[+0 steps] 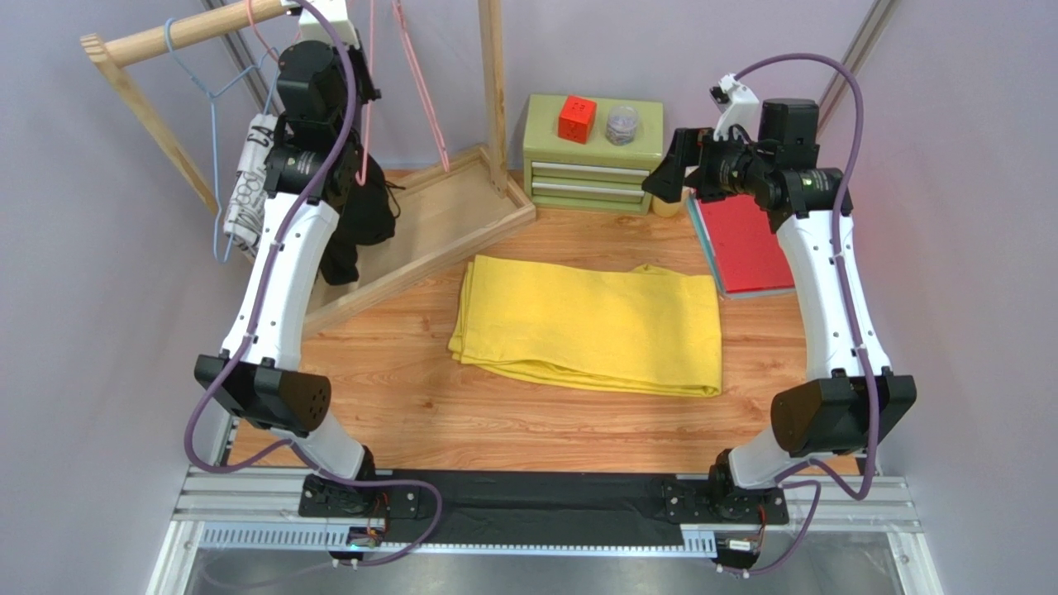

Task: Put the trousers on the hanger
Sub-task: Grab a hanger with the left arm

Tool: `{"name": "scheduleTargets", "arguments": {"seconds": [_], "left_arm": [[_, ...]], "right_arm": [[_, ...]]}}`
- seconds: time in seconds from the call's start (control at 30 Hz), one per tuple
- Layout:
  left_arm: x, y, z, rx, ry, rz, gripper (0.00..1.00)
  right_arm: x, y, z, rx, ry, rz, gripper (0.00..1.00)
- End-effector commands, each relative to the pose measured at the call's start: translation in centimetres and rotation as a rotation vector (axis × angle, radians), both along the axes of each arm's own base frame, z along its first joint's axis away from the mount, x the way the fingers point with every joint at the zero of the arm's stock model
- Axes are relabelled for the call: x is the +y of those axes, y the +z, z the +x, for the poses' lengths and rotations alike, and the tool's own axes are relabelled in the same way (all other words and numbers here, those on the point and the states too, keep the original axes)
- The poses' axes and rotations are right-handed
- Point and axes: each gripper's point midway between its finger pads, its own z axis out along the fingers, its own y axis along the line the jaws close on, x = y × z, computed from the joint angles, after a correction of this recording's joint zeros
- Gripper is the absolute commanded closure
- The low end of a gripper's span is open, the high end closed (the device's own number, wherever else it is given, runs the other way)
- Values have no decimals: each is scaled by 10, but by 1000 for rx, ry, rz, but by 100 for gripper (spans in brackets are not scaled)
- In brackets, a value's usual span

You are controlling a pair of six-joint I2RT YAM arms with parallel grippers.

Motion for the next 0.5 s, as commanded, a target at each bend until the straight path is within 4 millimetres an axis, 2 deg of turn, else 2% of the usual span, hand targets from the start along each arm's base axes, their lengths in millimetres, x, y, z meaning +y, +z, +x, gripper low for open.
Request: {"name": "scheduleTargets", "arguments": {"seconds": [0.0, 0.07, 0.17, 0.2, 0.27, 0.3, 0.33, 0.37, 0.4, 0.43, 0.47], "left_arm": [[15, 99, -42, -256, 30, 22, 100], [17, 108, -50, -270, 32, 26, 100], [15, 95, -57, -220, 12, 23, 100], [17, 92, -66, -200, 14, 26, 100], [20, 69, -71, -136, 24, 18, 100], [22, 69, -89, -129, 16, 16, 100], [21, 42, -89, -70, 8, 30, 100], [19, 33, -97, -54, -6, 5, 100], [18, 34, -120, -59, -36, -17, 100], [16, 10, -123, 1, -47, -20, 100], [16, 1, -132, 27, -54, -33, 100]], "right_arm": [[1, 6, 2, -20, 11, 6, 4], [1, 5, 2, -15, 11, 6, 4], [3, 6, 1, -16, 21, 13, 4], [3, 5, 1, -11, 24, 14, 4], [4, 4, -2, -4, 31, 16, 4], [4, 3, -3, -7, 38, 8, 4], [3, 2, -4, -6, 38, 5, 4], [3, -1, -6, -1, 42, 0, 4], [2, -2, -7, -5, 46, -7, 4], [4, -3, -9, 0, 54, -6, 4], [4, -6, -10, 10, 55, -6, 4]]}}
